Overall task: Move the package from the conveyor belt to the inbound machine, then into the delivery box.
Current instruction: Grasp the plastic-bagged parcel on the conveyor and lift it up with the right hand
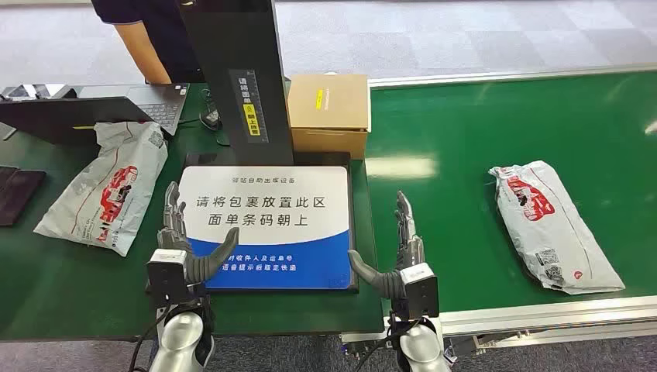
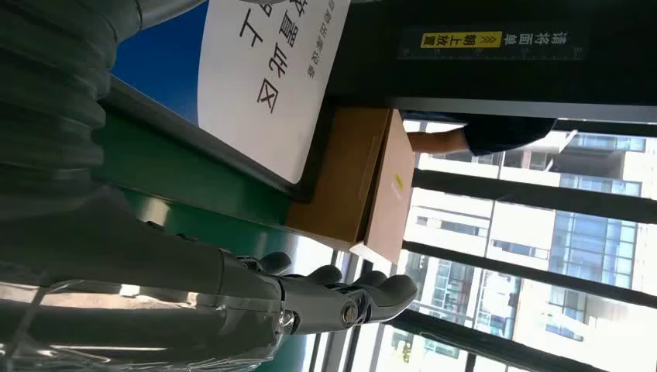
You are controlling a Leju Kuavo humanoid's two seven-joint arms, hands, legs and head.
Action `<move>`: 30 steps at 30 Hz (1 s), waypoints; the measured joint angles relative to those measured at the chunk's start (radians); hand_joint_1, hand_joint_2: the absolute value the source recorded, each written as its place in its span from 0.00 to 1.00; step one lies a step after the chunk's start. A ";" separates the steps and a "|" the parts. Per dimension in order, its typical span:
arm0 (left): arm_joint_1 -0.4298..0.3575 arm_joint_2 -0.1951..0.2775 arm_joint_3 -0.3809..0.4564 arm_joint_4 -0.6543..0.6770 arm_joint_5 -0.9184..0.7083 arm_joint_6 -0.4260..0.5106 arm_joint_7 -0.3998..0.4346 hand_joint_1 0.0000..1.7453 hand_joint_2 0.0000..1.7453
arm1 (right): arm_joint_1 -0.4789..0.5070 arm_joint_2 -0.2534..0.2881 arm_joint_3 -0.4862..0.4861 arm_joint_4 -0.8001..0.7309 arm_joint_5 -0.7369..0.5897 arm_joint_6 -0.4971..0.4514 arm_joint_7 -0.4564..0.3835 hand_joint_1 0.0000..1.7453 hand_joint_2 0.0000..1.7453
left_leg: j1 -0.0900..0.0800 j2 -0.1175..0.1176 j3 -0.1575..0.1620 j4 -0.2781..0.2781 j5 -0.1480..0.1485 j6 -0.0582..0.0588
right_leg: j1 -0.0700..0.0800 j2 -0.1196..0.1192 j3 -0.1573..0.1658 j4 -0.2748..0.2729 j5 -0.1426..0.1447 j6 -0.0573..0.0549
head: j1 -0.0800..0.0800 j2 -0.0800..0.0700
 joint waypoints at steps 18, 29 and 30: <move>0.003 0.000 0.001 0.000 0.018 0.009 -0.015 0.00 1.00 | 0.018 0.000 -0.002 0.000 0.013 -0.007 0.005 0.00 1.00 | 0.000 0.000 0.000 0.000 0.000 0.000 | 0.000 0.000 0.000 0.000 0.000 0.000 | 0.000 0.000; 0.003 0.000 0.001 0.000 0.019 0.009 -0.017 0.00 1.00 | 0.028 0.000 -0.002 -0.006 0.015 -0.007 0.005 0.00 1.00 | 0.000 0.000 0.000 0.000 0.000 0.000 | 0.000 0.000 0.000 0.000 0.000 0.000 | 0.000 0.000; 0.003 0.000 0.001 0.000 0.019 0.009 -0.017 0.00 1.00 | 0.028 0.000 -0.002 -0.006 0.015 -0.007 0.005 0.00 1.00 | 0.000 0.000 0.000 0.000 0.000 0.000 | 0.000 0.000 0.000 0.000 0.000 0.000 | 0.000 0.000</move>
